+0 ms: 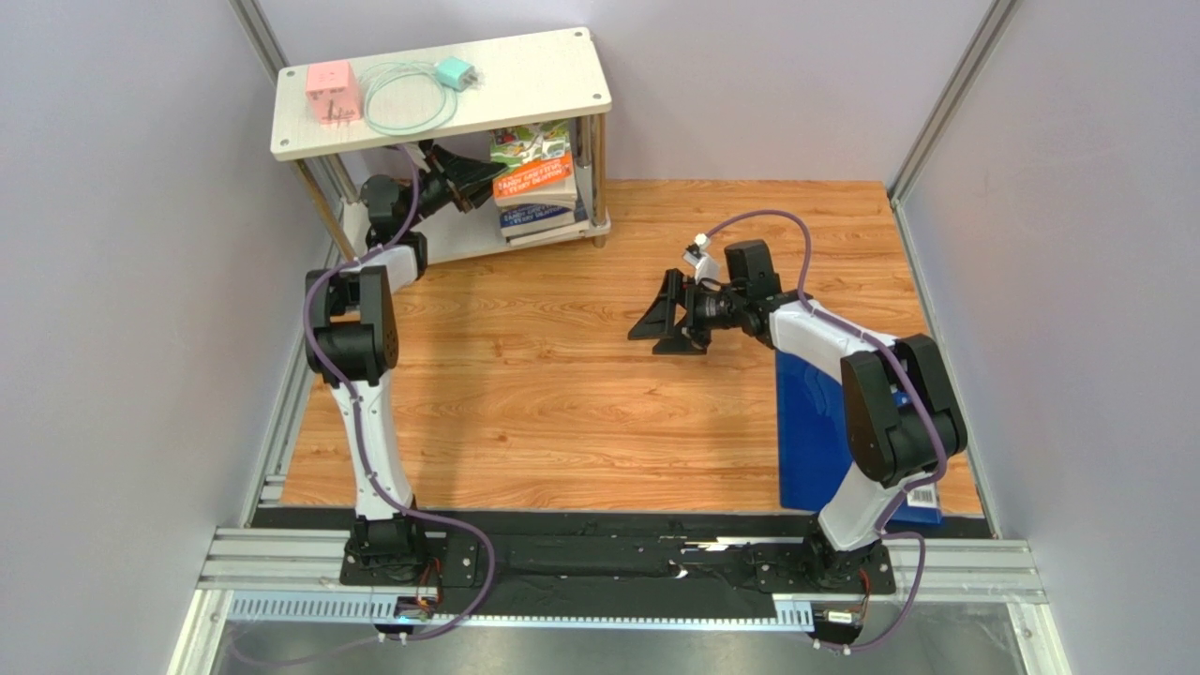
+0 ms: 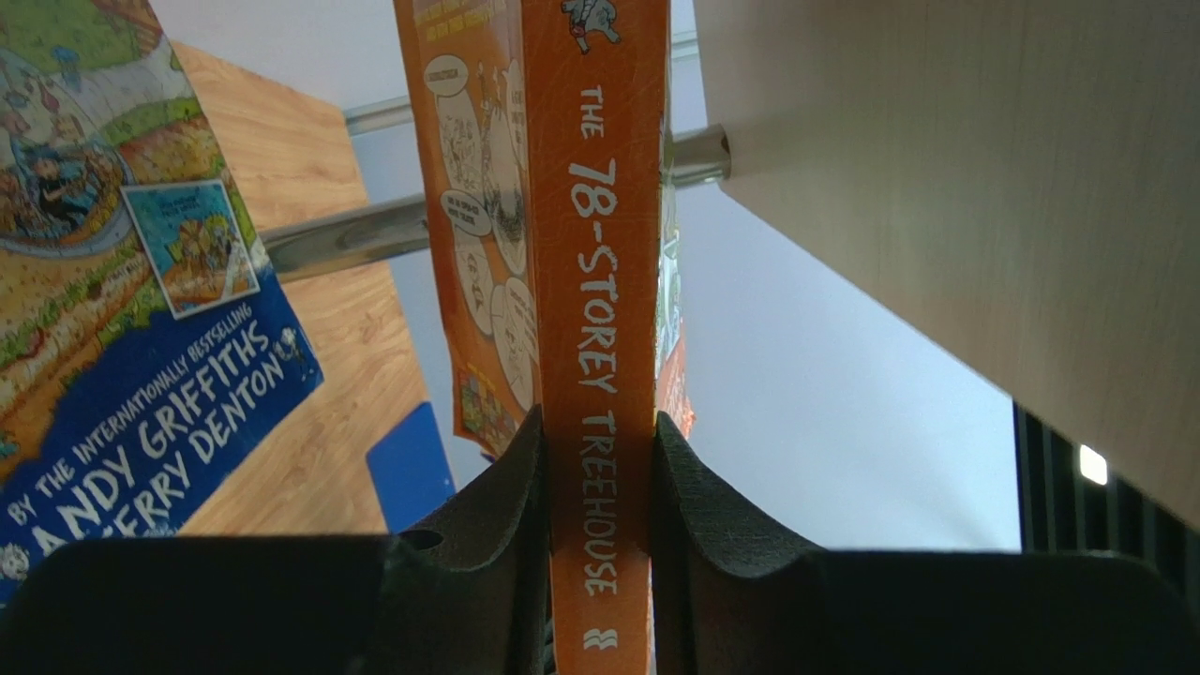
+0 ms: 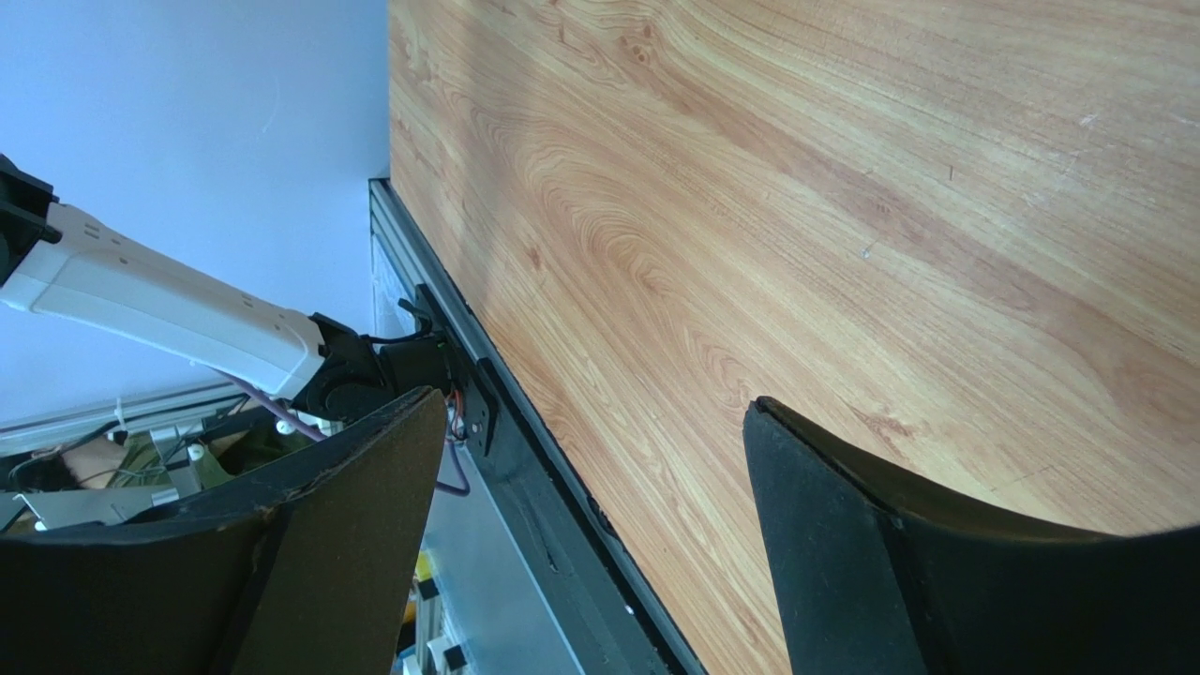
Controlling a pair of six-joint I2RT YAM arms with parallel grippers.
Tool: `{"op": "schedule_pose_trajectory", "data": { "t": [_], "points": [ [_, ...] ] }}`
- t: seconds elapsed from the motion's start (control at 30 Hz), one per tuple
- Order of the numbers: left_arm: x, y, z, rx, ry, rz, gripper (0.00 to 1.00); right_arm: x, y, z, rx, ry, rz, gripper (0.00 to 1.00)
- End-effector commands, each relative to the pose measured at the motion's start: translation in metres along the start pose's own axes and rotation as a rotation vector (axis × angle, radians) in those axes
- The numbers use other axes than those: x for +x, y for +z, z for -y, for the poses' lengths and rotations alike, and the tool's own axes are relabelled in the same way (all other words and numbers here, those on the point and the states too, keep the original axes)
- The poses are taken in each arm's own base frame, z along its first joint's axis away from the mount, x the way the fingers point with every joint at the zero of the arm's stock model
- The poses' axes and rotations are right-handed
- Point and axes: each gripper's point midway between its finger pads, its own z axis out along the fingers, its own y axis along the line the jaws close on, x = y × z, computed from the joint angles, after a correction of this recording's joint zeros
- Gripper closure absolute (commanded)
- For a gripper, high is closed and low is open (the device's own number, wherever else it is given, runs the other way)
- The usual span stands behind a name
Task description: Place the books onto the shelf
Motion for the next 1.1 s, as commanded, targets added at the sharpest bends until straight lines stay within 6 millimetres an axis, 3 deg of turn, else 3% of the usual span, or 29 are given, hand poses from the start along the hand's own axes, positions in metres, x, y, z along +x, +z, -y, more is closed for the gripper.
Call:
{"op": "schedule_pose_trajectory", "data": {
  "t": [0.0, 0.2, 0.37, 0.7, 0.87, 1.07],
  "points": [
    [-0.02, 0.01, 0.038, 0.065, 0.121, 0.012, 1.0, -0.005, -0.003, -0.006, -0.032, -0.052, 0.02, 0.17],
    [-0.032, 0.016, 0.025, -0.002, 0.121, 0.026, 1.0, -0.005, 0.0, -0.001, -0.029, -0.044, 0.014, 0.17],
    [-0.04, 0.017, 0.002, -0.078, 0.093, 0.042, 1.0, -0.004, 0.0, 0.001, -0.028, -0.041, 0.012, 0.17],
    [-0.042, 0.014, -0.032, -0.144, 0.049, 0.062, 1.0, -0.004, -0.003, 0.006, -0.032, -0.025, 0.007, 0.17],
    [-0.043, 0.012, -0.041, -0.172, 0.044, 0.073, 0.82, -0.004, -0.004, 0.006, -0.032, -0.028, 0.012, 0.16],
    [-0.045, 0.013, -0.049, -0.194, 0.018, 0.066, 0.72, -0.001, -0.005, 0.005, -0.04, -0.028, 0.007, 0.17]
  ]
}}
